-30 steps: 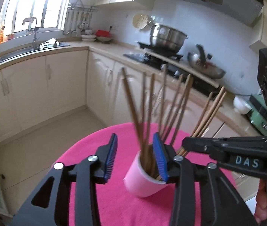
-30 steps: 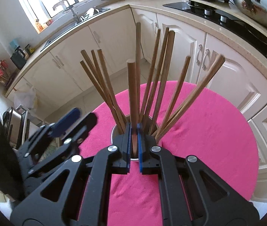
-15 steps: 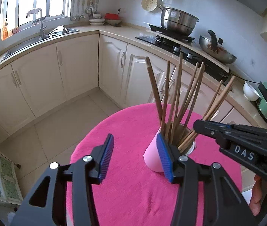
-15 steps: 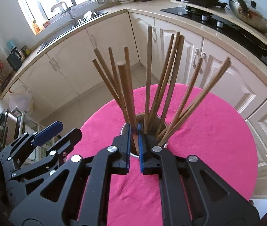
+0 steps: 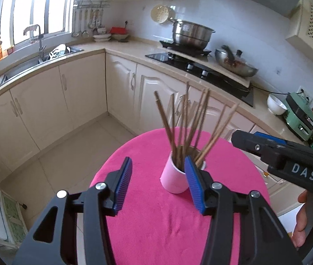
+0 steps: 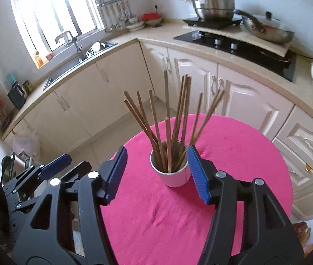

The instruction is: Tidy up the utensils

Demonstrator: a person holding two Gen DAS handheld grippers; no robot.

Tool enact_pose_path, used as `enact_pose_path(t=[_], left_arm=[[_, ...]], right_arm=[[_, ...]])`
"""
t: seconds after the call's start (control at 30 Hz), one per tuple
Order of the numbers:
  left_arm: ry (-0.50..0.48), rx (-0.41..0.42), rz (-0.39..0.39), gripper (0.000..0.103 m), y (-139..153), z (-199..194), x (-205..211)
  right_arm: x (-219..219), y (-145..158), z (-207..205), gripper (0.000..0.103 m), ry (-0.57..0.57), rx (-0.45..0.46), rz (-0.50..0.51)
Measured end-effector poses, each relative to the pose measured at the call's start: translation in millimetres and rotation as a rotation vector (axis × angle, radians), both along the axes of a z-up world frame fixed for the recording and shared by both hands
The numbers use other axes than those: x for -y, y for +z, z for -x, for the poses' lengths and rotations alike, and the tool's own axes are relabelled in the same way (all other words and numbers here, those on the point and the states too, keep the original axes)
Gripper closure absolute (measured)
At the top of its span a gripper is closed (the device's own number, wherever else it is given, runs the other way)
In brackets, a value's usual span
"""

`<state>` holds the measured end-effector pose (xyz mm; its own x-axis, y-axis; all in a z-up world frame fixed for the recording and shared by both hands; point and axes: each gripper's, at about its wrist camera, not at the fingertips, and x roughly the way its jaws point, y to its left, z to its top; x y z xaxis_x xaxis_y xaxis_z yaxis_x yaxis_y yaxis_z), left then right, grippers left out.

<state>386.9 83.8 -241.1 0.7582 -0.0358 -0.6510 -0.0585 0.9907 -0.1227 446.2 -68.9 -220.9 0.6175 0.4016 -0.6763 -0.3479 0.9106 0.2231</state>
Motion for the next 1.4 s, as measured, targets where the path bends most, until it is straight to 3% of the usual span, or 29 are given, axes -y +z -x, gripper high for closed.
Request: enact_pose_path(t=[0.37, 0.8, 1.1, 1.4], left_arm=[[0.006, 0.112, -0.047, 0.049, 50, 70, 39], [0.074, 0.237, -0.107, 0.042, 118, 212, 100], [0.098, 0.324, -0.125, 0.041, 160, 283, 103], [0.050, 0.353, -0.160, 0.040, 184, 340, 80]], right_arm=[[47, 42, 89, 0.044, -0.033, 0.115, 0.002], [95, 100, 226, 0.034, 0.014, 0.296, -0.018], [102, 126, 294, 0.031, -0.004, 0.361, -0.030], [72, 137, 357, 0.030, -0.048, 0.386, -0.064]])
